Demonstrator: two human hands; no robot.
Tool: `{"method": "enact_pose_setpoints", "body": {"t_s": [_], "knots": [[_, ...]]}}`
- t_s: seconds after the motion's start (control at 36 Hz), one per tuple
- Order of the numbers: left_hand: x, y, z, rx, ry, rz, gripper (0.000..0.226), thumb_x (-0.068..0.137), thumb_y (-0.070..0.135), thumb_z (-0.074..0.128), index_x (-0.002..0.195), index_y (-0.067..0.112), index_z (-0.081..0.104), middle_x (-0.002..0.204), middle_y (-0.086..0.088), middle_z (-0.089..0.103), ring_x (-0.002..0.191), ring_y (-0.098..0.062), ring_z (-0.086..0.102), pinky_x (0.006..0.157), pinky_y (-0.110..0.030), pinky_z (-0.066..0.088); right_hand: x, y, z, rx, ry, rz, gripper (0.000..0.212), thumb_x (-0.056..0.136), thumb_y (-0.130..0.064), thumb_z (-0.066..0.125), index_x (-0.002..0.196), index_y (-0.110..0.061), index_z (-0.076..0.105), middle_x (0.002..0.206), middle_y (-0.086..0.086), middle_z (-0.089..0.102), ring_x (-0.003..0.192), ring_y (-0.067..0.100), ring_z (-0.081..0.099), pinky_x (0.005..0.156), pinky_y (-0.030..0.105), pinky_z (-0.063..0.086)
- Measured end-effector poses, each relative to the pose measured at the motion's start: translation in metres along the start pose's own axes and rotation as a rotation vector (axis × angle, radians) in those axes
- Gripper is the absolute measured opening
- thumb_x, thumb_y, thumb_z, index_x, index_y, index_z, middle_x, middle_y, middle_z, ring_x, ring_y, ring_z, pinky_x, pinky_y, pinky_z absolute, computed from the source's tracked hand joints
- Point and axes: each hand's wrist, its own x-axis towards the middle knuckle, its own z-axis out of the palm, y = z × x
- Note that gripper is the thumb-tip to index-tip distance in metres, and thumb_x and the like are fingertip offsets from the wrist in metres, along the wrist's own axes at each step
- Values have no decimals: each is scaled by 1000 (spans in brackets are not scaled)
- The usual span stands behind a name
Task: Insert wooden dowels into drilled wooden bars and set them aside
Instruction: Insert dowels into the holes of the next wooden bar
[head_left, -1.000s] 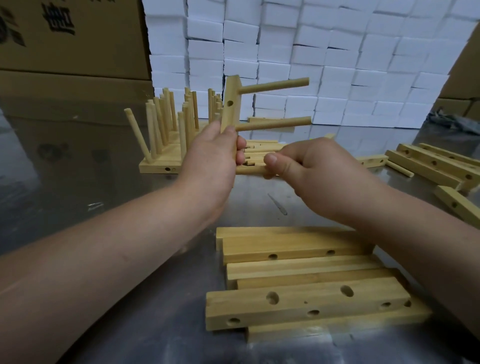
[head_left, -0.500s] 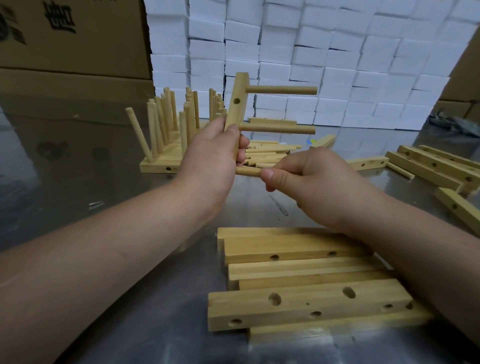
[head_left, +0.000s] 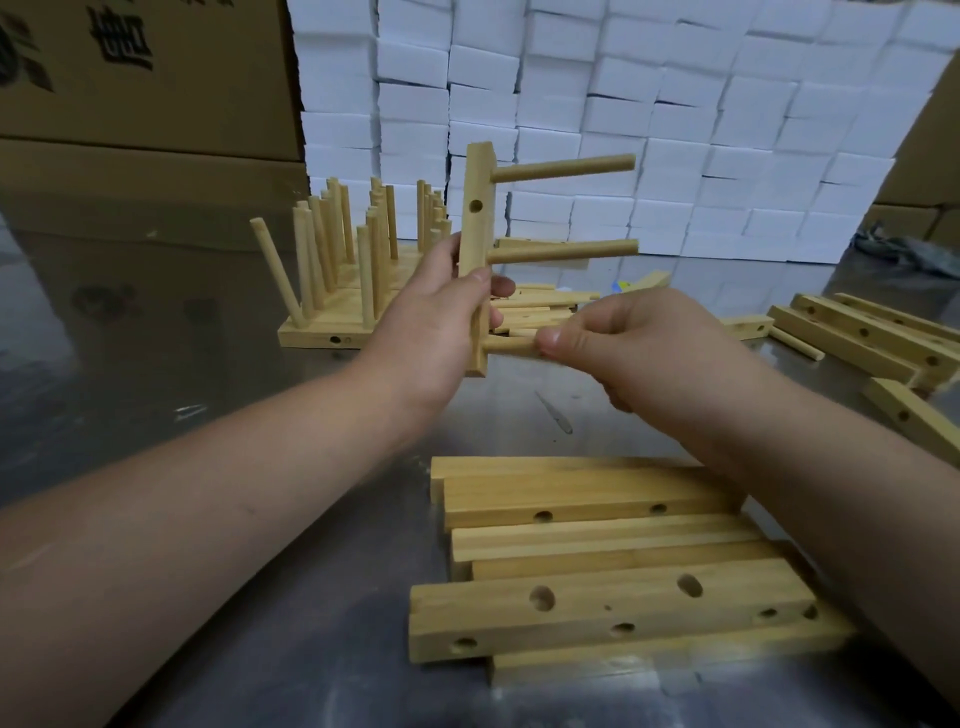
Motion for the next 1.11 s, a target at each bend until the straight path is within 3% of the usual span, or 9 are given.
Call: {"method": "enact_pose_setpoints", "body": {"t_s": [0.14, 0.28, 0.42, 0.56, 0.64, 0.72, 0.78, 0.94, 1.11], "knots": [[2, -4, -5, 21, -44, -58, 22, 96, 17, 44, 114, 24, 52, 92, 12, 70, 95, -10, 61, 84, -36, 48, 4, 9, -5, -19, 90, -38, 11, 78, -36, 70, 72, -28, 66, 45, -13, 50, 37, 0, 42, 37, 9, 31], [7, -13, -12, 21, -67, -113, 22, 91, 21, 53, 112, 19, 60, 90, 8, 71, 76, -7, 63, 67, -26, 42, 7, 14, -10, 104, 123, 0, 16, 75, -36, 70, 87, -29, 62, 44, -11, 51, 40, 3, 44, 51, 25, 40], [7, -12, -9, -321, -60, -206, 5, 88, 9, 58, 91, 12, 60, 77, 0, 72, 73, -14, 70, 56, -17, 49, 7, 15, -17, 392, 227, -19, 16, 81, -35, 65, 91, -23, 61, 50, -9, 57, 45, 7, 49, 57, 29, 43], [6, -9, -7, -471, -10, -222, 4, 85, 2, 59, 89, 5, 59, 79, -7, 70, 69, -16, 70, 56, -15, 50, 6, 22, -14, 68, 147, -52, 29, 81, -48, 59, 104, -31, 62, 84, -12, 66, 70, -2, 62, 66, 23, 43], [4, -10, -4, -492, -8, -220, 5, 85, -1, 58, 90, 1, 58, 82, -9, 69, 69, -15, 69, 59, -16, 52, 5, 23, -8, -65, 39, -52, 27, 77, -47, 64, 101, -36, 59, 85, -17, 64, 79, -9, 58, 58, 7, 42], [3, -12, -1, -506, -25, -226, 5, 83, -3, 59, 84, 1, 60, 78, -7, 71, 72, -15, 70, 59, -16, 52, 7, 23, -6, -184, 28, -92, 6, 82, -39, 65, 83, -36, 60, 73, -12, 63, 69, -6, 56, 53, 8, 37], [3, -12, 0, -518, -31, -236, 5, 83, -3, 59, 83, 1, 60, 78, -7, 72, 73, -15, 70, 59, -16, 52, 7, 23, -8, -201, 15, -116, 12, 84, -36, 64, 72, -35, 62, 59, -11, 57, 55, -3, 51, 47, 9, 34], [3, -14, 2, -519, -59, -246, 5, 83, -3, 58, 84, 2, 61, 80, -7, 72, 74, -15, 70, 61, -17, 53, 9, 28, -9, -144, -47, -120, 17, 86, -34, 62, 81, -20, 71, 46, -14, 45, 44, 1, 41, 43, 9, 31], [4, -17, 2, -504, -62, -255, 5, 82, -2, 59, 85, 1, 63, 84, -9, 72, 79, -17, 70, 62, -17, 53, 8, 29, -9, -54, -52, -82, 13, 85, -32, 64, 85, -21, 71, 70, 7, 59, 51, 1, 44, 45, 8, 34]]}}
